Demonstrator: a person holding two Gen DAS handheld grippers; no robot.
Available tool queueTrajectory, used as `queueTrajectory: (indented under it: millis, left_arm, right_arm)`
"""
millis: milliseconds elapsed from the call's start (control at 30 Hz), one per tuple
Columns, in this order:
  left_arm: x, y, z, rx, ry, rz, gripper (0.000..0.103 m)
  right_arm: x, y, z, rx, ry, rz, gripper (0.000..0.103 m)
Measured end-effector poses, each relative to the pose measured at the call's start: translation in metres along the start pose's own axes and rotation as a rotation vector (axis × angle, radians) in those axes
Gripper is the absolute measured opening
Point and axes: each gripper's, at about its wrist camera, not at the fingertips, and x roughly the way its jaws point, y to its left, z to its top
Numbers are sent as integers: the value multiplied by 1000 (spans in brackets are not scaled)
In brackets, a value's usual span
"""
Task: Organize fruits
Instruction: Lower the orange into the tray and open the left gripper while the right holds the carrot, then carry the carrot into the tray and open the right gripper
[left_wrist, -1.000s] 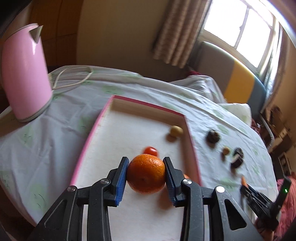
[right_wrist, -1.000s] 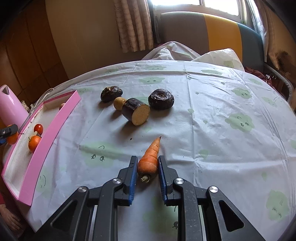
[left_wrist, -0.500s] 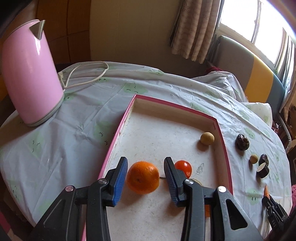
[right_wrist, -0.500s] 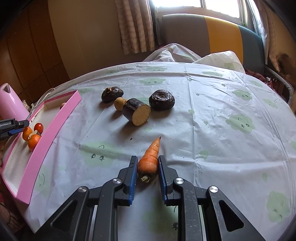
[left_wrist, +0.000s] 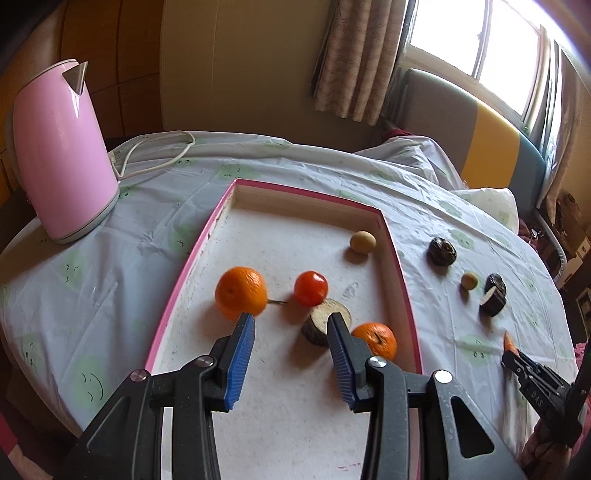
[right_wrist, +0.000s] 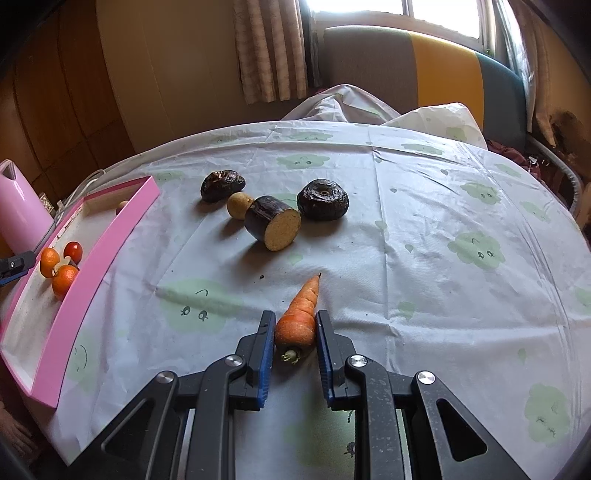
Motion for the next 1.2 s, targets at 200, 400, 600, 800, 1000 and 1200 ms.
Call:
queueTrajectory:
  millis: [200, 400, 600, 800, 1000, 1200]
  left_arm:
    - [-3, -3, -8, 10, 8, -11, 41]
    - [-5, 0, -11, 5, 8, -19, 41]
    - [-6, 9, -14, -17, 5, -18, 41]
    - [-10, 20, -15, -44, -5, -14, 41]
    - [-9, 27, -17, -59, 2, -13, 41]
    - [-7, 28, -18, -60, 12, -14, 41]
  right_arm:
    - [-6, 14, -1, -20, 10, 44, 22]
    - [-10, 39, 6, -55, 17, 129, 22]
    - [-12, 74, 19, -106, 19, 220, 22]
    - [-10, 124, 39, -193, 13, 315, 22]
    - [3, 171, 54, -283, 14, 352, 22]
    - [29, 199, 59, -328, 58, 347, 22]
